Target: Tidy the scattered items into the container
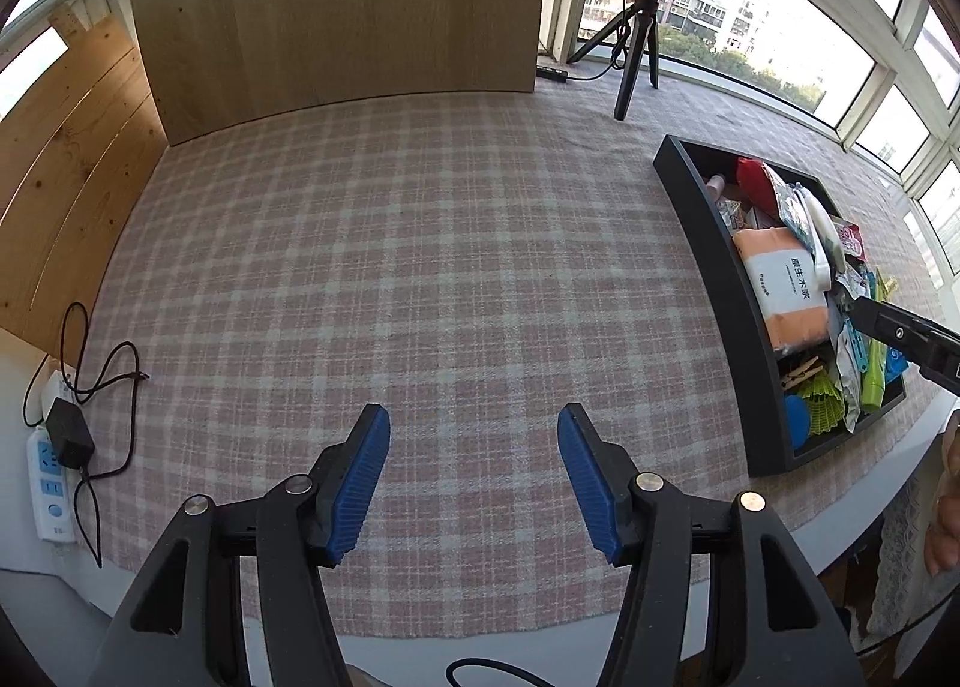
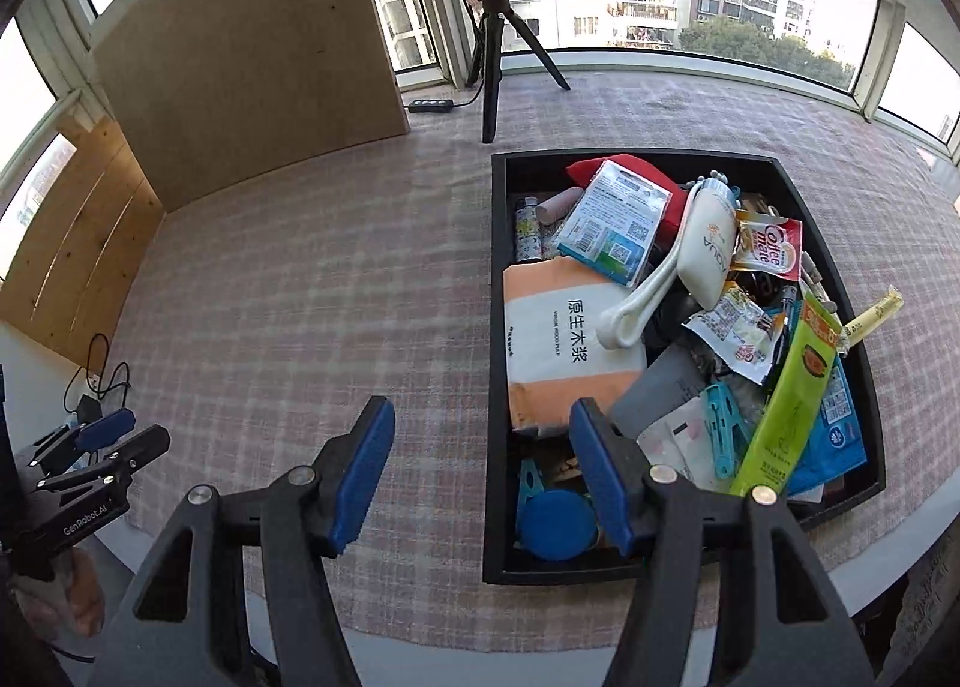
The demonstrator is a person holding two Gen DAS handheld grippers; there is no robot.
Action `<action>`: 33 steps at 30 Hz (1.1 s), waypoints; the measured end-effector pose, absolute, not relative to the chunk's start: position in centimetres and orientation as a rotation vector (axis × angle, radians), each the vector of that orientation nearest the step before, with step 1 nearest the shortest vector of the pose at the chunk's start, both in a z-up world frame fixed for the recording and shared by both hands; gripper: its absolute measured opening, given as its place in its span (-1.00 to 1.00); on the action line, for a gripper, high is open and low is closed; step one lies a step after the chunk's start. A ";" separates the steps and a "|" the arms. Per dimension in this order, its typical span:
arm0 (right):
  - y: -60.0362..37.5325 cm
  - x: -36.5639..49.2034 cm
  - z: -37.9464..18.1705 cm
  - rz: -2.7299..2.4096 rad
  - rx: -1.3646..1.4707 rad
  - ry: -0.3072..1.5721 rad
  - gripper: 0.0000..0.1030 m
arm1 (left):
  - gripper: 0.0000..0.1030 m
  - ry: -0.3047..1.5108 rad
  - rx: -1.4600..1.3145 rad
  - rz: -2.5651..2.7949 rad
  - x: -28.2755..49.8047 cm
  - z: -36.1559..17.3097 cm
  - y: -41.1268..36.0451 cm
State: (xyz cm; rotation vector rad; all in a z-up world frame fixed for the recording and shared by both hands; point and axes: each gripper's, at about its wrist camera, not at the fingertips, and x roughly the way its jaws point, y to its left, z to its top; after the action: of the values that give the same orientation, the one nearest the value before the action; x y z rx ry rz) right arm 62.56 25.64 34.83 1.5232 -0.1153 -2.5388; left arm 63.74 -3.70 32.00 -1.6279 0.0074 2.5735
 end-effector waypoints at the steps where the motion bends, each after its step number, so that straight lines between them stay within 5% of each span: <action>1: 24.7 62.8 34.7 -2.535 1.526 -0.099 0.16 | 0.09 0.000 -1.625 2.579 63.8 32.2 -4.2; 22: 15.3 66.4 33.4 -2.512 1.543 -0.041 0.17 | 0.09 -0.058 -1.594 2.649 65.1 33.0 -11.8; 26: 14.4 66.6 33.3 -2.517 1.542 -0.043 0.17 | 0.48 -0.077 -1.592 2.664 65.1 32.9 -12.9; 33: 13.0 66.5 32.9 -2.512 1.533 -0.049 0.17 | 0.48 -0.097 -1.580 2.660 64.9 32.6 -14.4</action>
State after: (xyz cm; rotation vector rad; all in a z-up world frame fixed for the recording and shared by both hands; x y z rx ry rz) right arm 66.53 12.96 32.94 1.5328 -0.0493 -2.5120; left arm 64.93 -14.42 32.56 -1.5797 -0.0968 2.6597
